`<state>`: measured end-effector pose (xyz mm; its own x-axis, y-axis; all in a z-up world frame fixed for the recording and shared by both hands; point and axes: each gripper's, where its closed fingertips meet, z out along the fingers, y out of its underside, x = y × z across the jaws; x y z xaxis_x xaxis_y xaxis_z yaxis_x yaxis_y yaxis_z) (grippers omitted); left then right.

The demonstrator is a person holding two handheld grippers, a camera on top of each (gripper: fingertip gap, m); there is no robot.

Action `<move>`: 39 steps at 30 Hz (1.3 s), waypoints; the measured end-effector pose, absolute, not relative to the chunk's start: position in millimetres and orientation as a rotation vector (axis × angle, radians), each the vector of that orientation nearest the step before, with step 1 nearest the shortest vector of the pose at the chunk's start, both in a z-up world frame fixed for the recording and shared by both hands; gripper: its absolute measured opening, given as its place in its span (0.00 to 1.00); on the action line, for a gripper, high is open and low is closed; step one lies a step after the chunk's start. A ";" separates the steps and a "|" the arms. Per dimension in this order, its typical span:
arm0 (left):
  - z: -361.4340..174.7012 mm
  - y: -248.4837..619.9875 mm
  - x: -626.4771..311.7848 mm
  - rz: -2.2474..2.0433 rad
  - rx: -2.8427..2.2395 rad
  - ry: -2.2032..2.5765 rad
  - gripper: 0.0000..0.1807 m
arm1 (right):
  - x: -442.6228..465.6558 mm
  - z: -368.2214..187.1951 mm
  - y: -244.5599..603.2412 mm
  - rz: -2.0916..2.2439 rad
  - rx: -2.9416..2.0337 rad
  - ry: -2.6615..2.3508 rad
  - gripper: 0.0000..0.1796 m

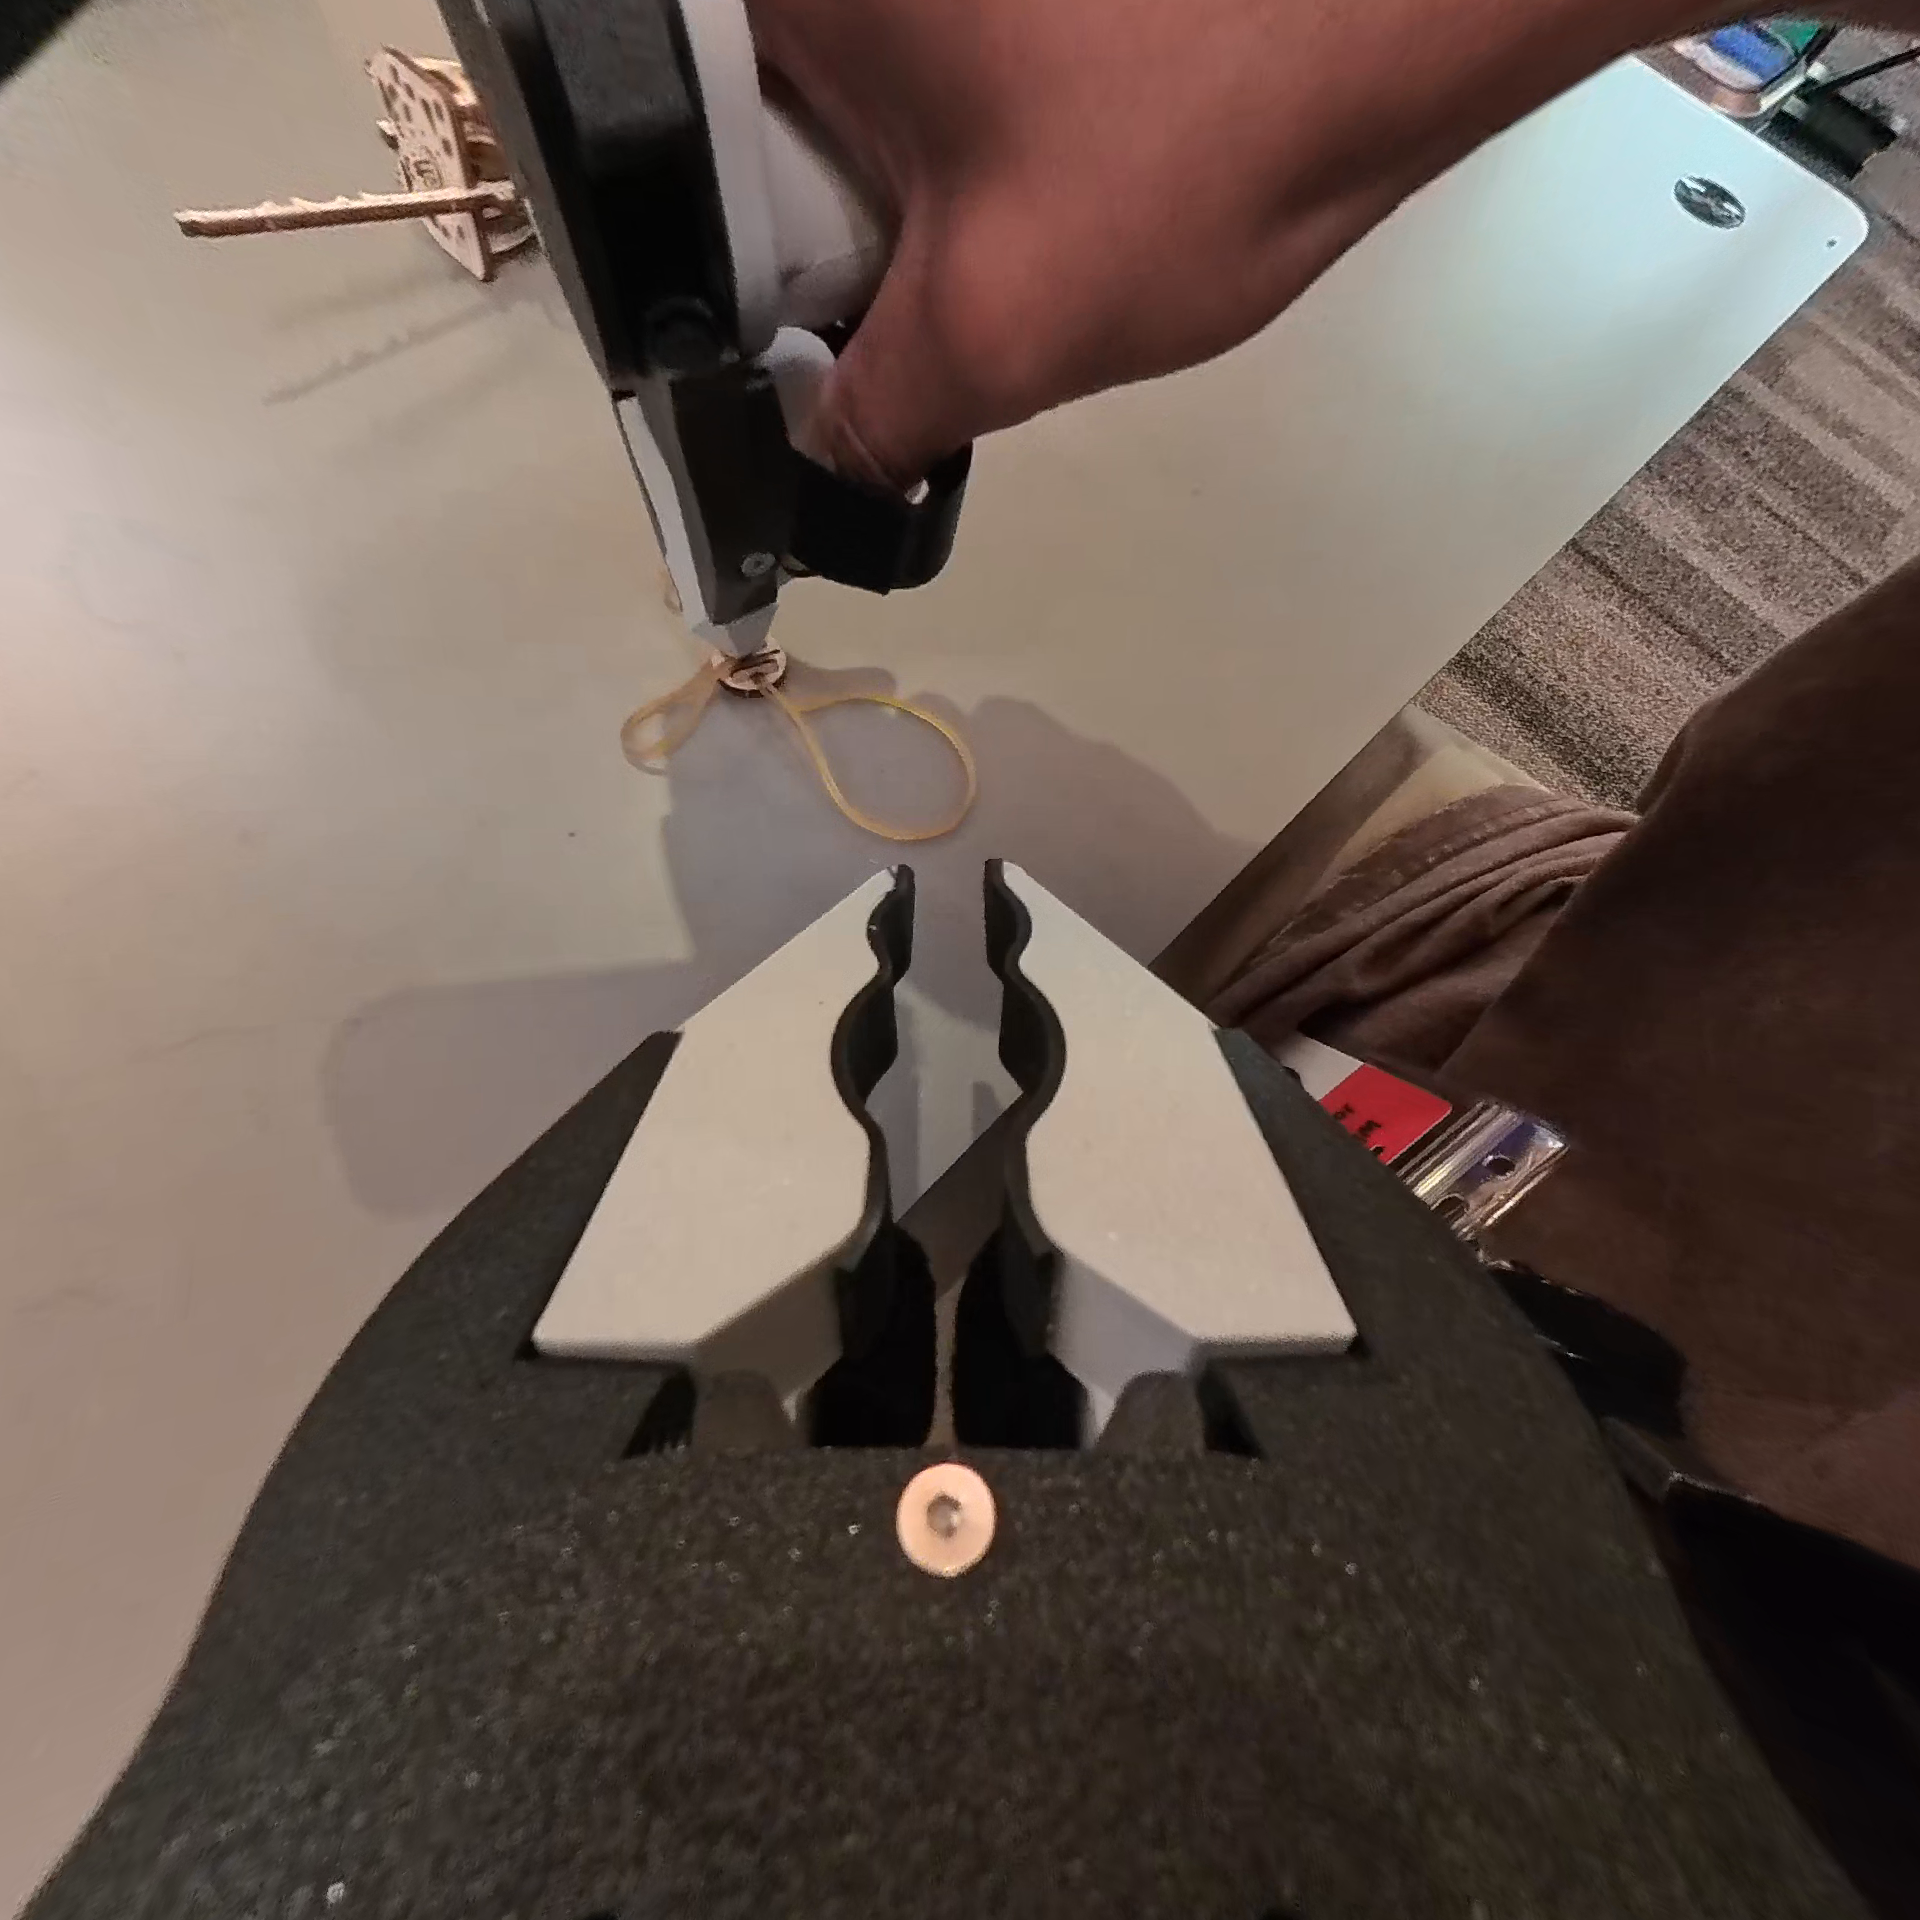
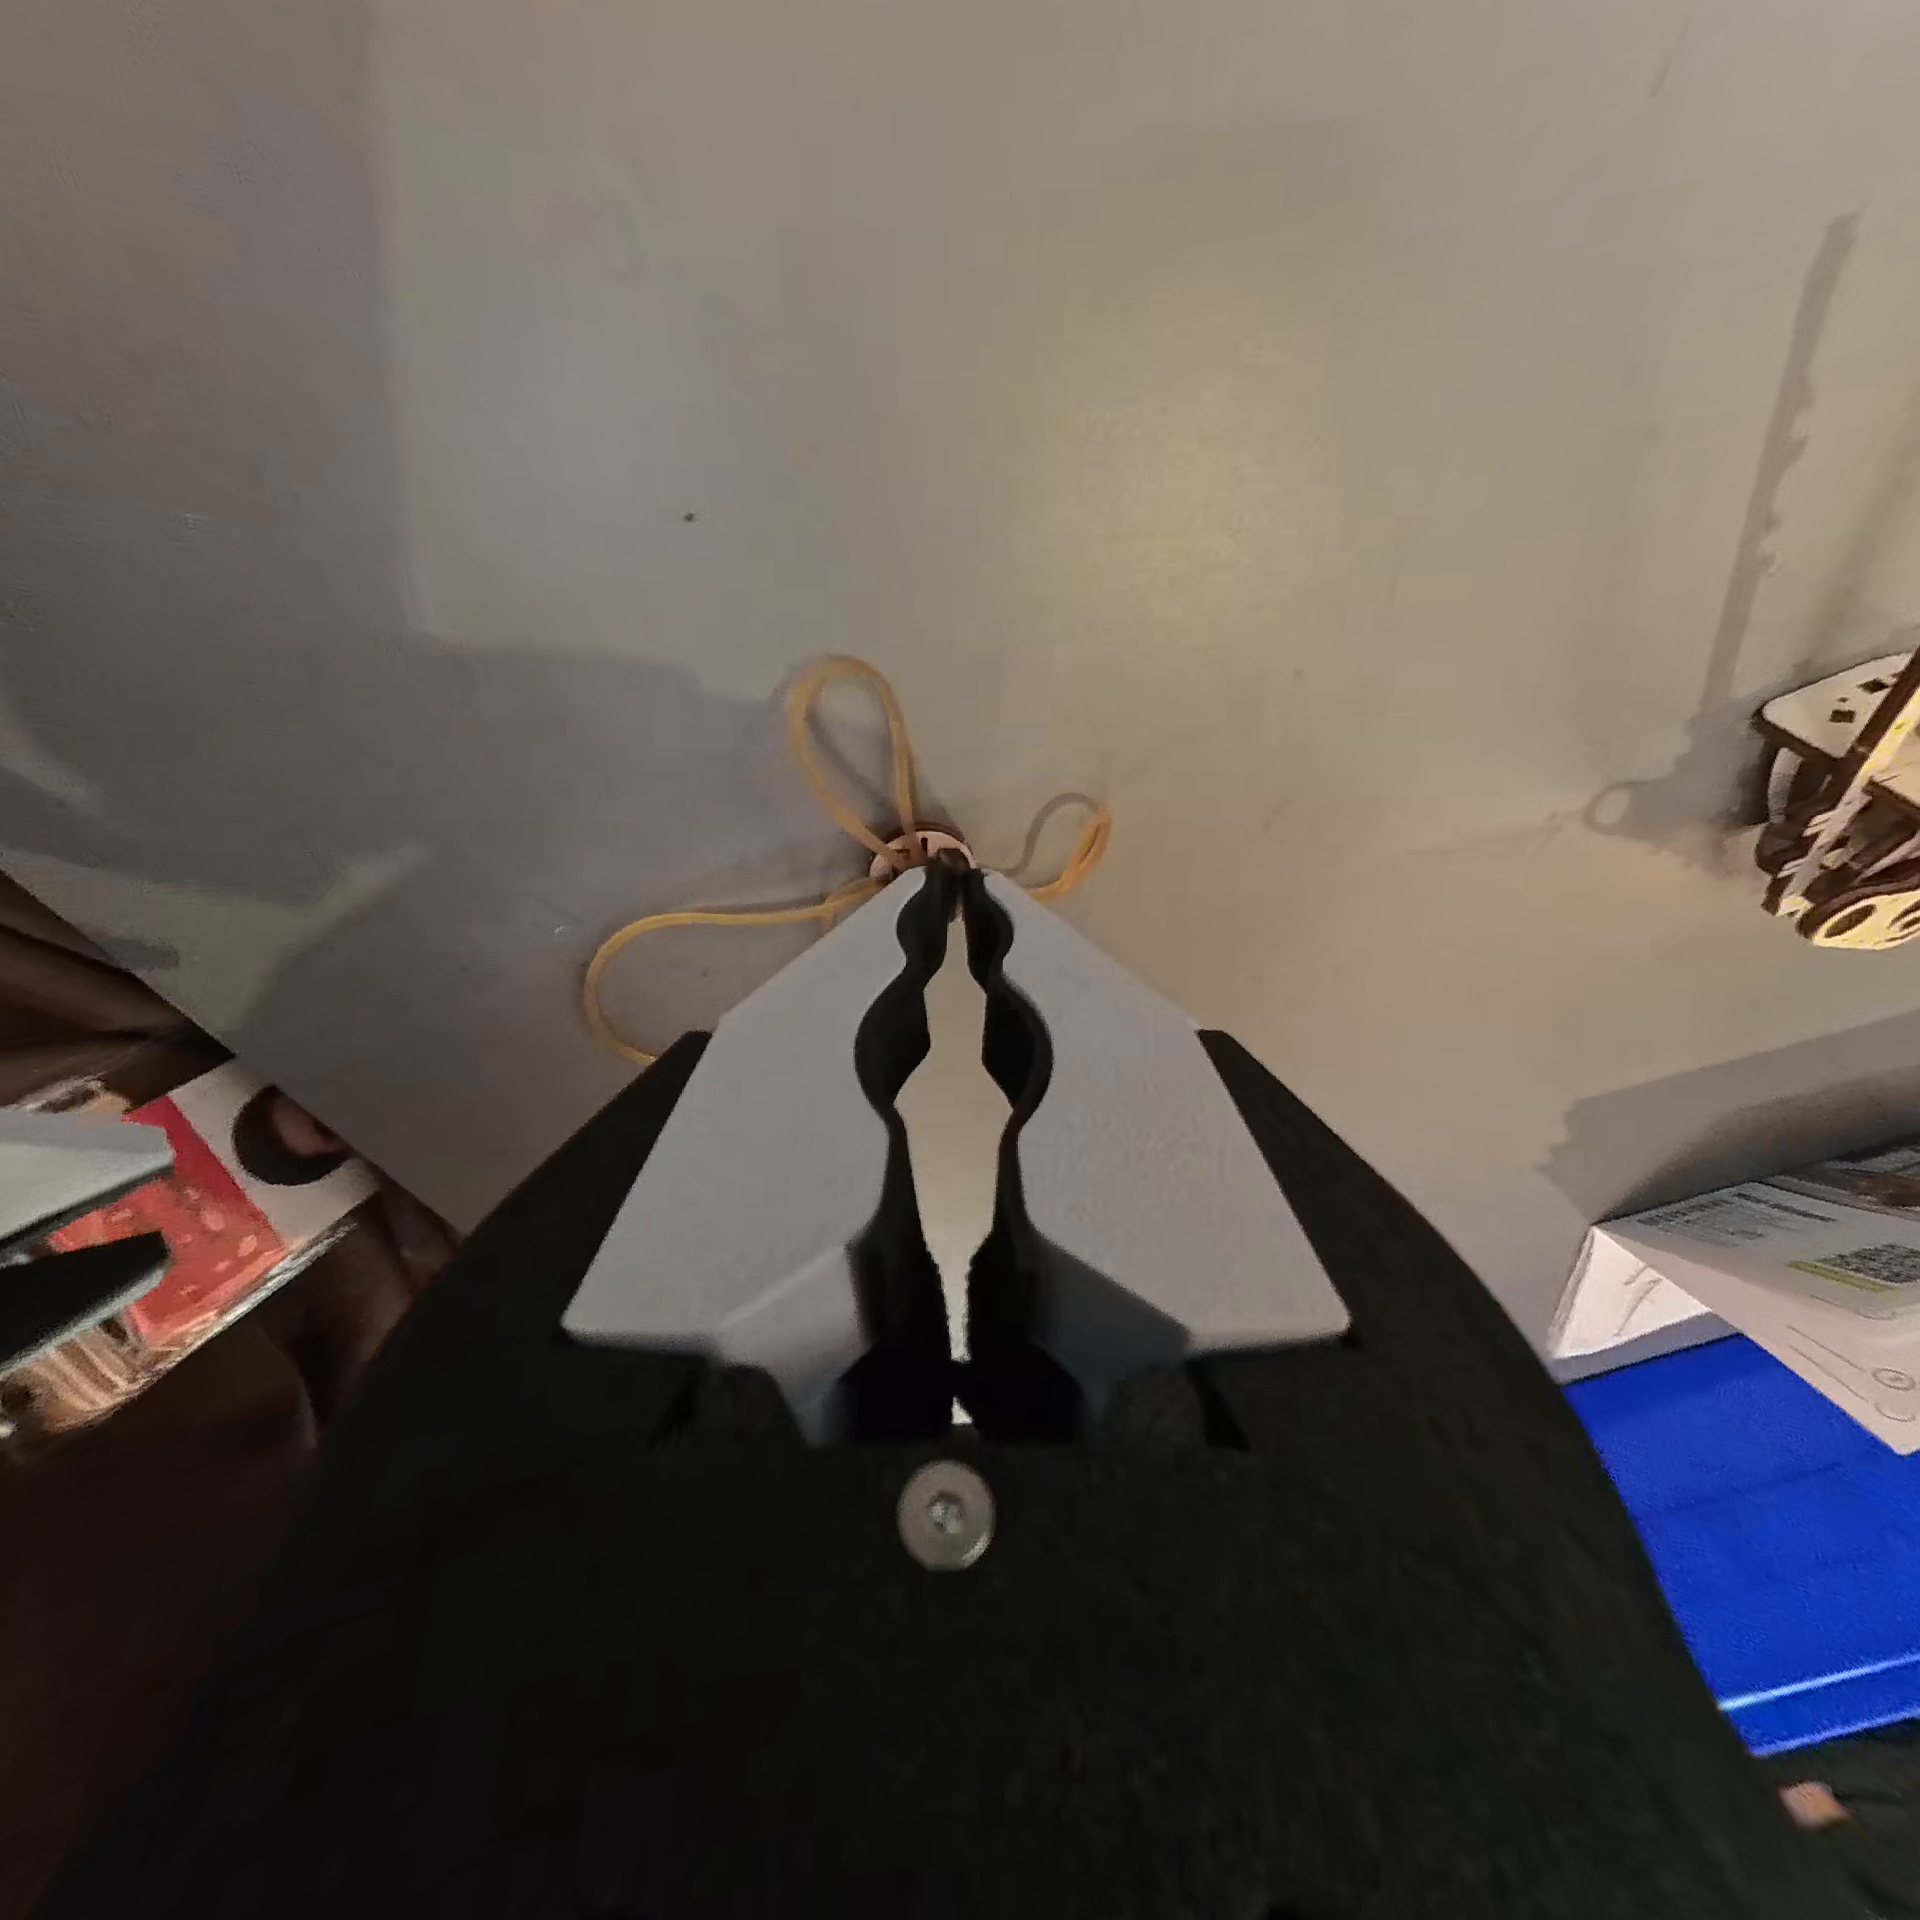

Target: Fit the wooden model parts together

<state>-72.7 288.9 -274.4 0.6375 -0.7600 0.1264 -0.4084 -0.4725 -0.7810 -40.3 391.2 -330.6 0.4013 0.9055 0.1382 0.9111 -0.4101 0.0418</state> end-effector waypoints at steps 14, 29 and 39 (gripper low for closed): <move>-275.7 289.4 -70.1 -0.575 -2.105 0.936 0.06 | -40.9 -330.3 391.5 -0.060 -2.686 -1.607 0.01; -315.2 341.6 -61.2 -0.509 -2.200 0.788 0.19 | -41.0 -329.7 392.0 -0.088 -2.606 -1.564 0.02; -318.7 334.7 -67.0 -0.570 -2.223 0.761 0.20 | -40.7 -329.9 392.2 -0.253 -2.539 -1.528 0.01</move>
